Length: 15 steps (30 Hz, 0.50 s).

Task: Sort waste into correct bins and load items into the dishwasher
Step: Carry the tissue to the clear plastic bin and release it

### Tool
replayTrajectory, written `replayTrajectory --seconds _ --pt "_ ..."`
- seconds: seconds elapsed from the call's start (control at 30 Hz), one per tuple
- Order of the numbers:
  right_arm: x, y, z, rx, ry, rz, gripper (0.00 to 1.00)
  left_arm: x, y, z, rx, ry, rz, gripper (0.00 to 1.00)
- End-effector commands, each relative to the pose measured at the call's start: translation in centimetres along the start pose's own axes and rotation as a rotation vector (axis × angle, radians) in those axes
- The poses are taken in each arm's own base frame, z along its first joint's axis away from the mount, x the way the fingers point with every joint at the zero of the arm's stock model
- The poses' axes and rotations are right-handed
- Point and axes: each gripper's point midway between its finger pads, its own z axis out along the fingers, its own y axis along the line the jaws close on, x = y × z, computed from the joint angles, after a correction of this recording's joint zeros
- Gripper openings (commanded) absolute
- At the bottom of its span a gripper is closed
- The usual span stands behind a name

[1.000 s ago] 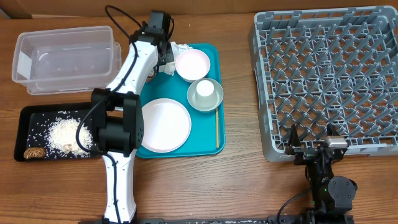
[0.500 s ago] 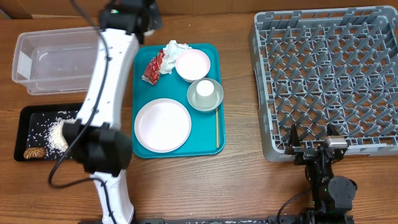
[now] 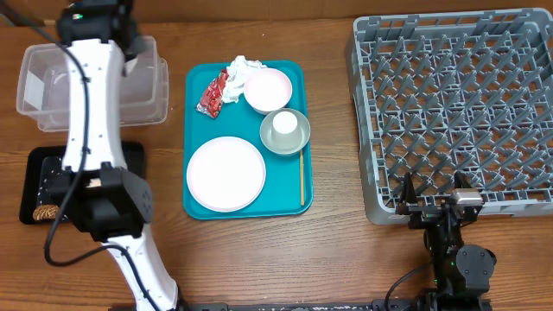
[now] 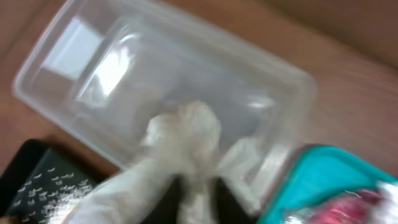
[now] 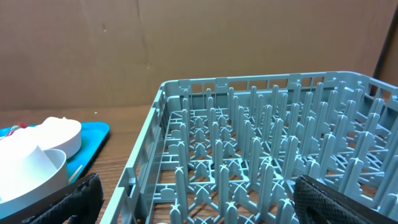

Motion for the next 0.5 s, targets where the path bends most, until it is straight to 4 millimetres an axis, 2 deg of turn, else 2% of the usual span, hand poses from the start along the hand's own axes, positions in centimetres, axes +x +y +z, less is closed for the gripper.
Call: replayTrajectory --seconds 0.0,0.03,0.1,0.23,0.33,0.47 --pt "0.1 -0.2 0.0 0.011 -0.008 -0.001 1.0 0.6 2.7 3.3 -0.048 0.065 -0.04 0.63" --pt "0.1 -0.2 0.0 0.011 -0.008 -0.001 1.0 0.5 3.2 3.5 -0.048 0.069 -0.052 0.67" --pt "0.1 -0.2 0.0 0.011 -0.008 -0.001 1.0 -0.1 4.0 3.7 -0.045 0.059 -0.075 0.8" --pt "0.1 -0.2 0.0 0.011 -0.008 -0.001 1.0 -0.9 3.9 2.6 0.001 0.038 -0.086 0.81" --pt "0.1 -0.2 0.0 0.011 -0.008 -0.001 1.0 -0.4 0.5 0.5 0.197 0.077 -0.085 0.81" --pt "0.1 -0.2 0.0 0.011 -0.008 -0.001 1.0 1.8 -6.6 -4.5 0.611 0.174 0.031 0.81"
